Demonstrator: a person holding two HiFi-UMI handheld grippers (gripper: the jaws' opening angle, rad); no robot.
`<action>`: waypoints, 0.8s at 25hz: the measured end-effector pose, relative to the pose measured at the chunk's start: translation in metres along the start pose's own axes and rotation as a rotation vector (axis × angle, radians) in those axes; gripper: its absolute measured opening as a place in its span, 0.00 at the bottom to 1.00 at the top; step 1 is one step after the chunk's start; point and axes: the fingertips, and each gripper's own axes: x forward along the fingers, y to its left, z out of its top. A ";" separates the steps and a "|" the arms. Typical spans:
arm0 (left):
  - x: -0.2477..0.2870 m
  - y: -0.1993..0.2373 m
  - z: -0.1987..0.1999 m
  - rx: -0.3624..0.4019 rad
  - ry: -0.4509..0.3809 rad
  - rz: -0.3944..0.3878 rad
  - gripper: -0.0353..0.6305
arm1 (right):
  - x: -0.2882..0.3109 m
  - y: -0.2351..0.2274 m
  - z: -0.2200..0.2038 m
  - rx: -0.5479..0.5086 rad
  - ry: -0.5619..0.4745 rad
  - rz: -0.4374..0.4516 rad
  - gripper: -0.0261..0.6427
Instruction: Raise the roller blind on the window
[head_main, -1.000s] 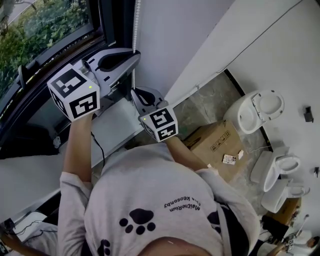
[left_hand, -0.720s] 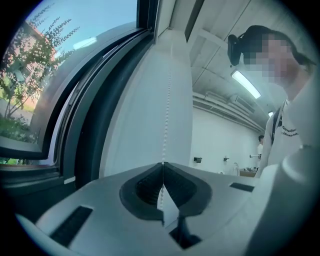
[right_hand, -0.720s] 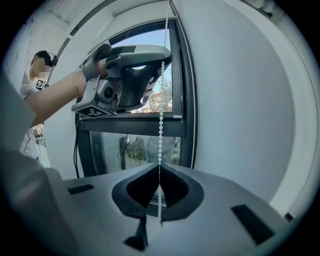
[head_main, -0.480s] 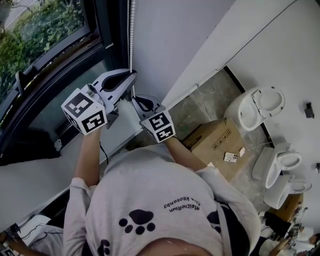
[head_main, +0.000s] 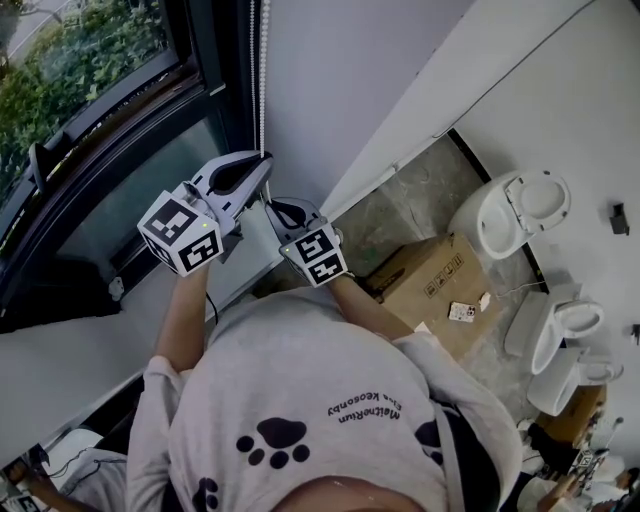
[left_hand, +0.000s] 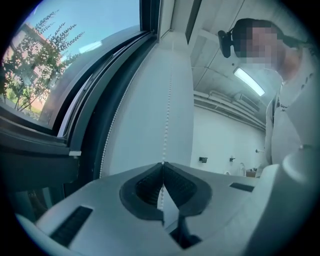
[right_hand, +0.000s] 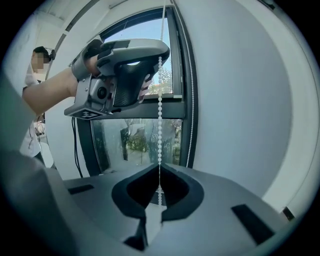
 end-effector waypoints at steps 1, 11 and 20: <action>-0.001 0.000 -0.004 -0.006 0.003 0.001 0.07 | 0.000 0.000 -0.004 0.003 0.009 0.002 0.06; -0.002 -0.008 -0.020 -0.043 0.006 -0.008 0.07 | -0.002 0.001 -0.016 0.016 0.055 0.015 0.06; -0.001 -0.006 -0.021 -0.043 0.001 -0.014 0.07 | -0.045 -0.006 0.066 -0.029 -0.100 0.016 0.23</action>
